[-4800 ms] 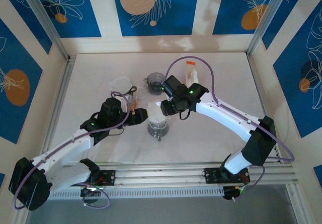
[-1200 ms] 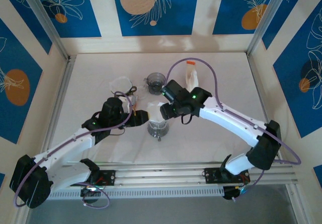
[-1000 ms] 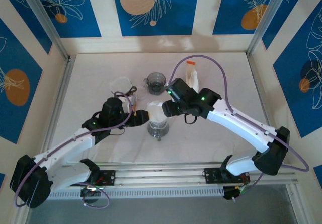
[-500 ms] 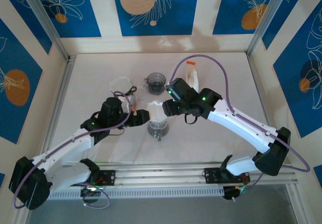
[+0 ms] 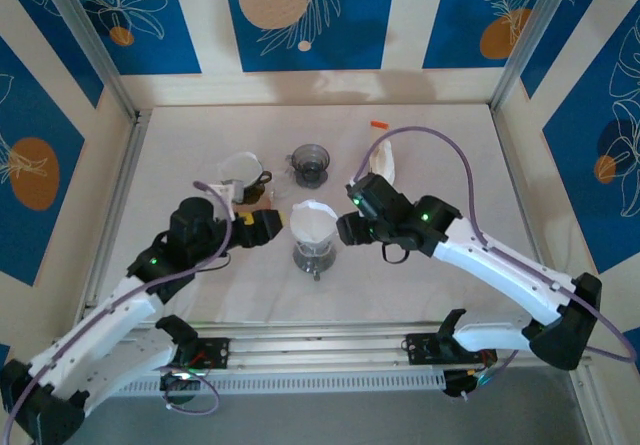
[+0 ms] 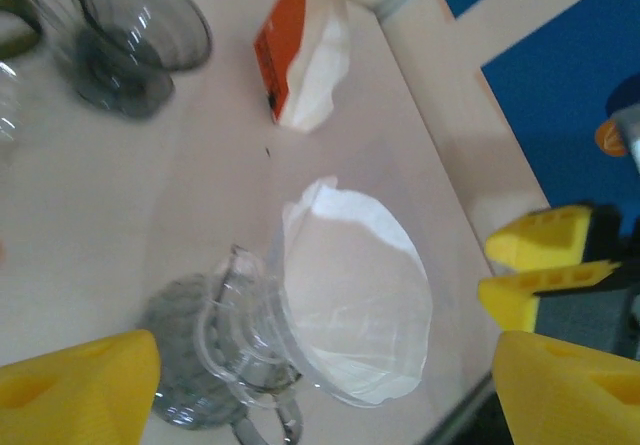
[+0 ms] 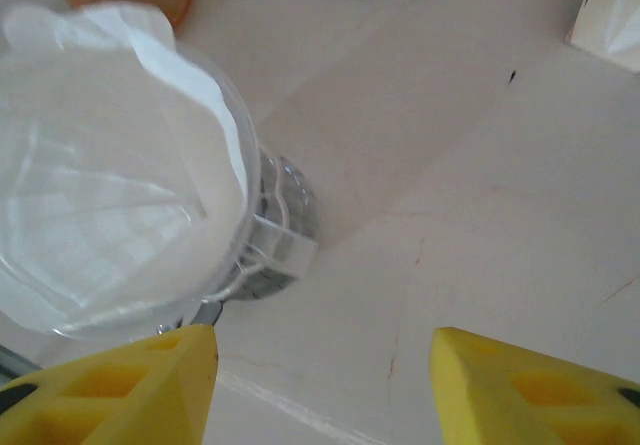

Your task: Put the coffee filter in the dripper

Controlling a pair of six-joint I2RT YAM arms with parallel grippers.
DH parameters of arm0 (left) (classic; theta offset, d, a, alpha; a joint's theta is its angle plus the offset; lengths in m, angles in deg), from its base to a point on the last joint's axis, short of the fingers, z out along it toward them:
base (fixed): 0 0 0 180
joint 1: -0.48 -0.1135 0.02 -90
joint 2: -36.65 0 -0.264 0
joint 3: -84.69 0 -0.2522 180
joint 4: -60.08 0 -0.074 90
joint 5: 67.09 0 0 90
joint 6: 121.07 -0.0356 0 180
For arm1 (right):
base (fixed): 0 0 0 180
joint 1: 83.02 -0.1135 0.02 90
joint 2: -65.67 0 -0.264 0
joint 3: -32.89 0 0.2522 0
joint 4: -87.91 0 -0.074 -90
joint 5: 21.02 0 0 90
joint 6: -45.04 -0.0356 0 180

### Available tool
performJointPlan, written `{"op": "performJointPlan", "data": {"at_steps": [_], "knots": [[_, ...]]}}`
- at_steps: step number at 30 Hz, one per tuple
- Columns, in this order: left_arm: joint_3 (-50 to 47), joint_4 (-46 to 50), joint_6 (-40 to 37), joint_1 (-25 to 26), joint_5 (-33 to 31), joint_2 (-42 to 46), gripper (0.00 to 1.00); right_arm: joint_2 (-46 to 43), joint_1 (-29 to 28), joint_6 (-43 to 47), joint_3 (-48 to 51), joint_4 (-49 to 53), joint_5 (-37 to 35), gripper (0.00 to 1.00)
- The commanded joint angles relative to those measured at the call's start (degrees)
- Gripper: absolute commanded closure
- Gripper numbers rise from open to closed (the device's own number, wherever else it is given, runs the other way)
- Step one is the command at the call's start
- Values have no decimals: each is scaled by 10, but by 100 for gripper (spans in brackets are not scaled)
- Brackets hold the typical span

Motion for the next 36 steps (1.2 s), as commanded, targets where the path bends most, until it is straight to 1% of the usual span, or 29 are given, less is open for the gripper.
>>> {"op": "performJointPlan", "data": {"at_steps": [1, 5, 7, 10, 13, 17, 22, 26, 32, 33, 36], "knots": [[0, 51, -39, 0, -98, 58, 10, -43, -1, -20, 64, -36, 21, 41], [-22, 79, -48, 0, -143, 114, 6, -81, -2, -22, 163, -107, 72, 40], [-38, 88, -44, 0, -156, 134, 3, -83, 1, -38, 204, -140, 91, 40], [-53, 99, -33, 0, -161, 142, 1, -64, 6, -49, 229, -169, 99, 40], [-62, 113, -24, -1, -166, 138, 1, -45, 15, -45, 225, -175, 90, 40], [-81, 114, -18, -1, -164, 139, 2, -42, 60, -39, 224, -178, 98, 40], [-107, 110, -2, -1, -157, 141, 3, -37, 126, -42, 244, -211, 161, 42], [-103, 110, -8, -1, -157, 140, 3, -11, 166, -19, 210, -222, 186, 42], [-87, 113, -29, -2, -161, 140, 3, 71, 222, 19, 106, -227, 227, 45], [-90, 108, -33, -2, -154, 139, 3, 90, 230, 24, 84, -226, 235, 46], [-102, 88, -38, -2, -117, 120, 10, 145, 240, 29, 32, -222, 243, 47]]}}
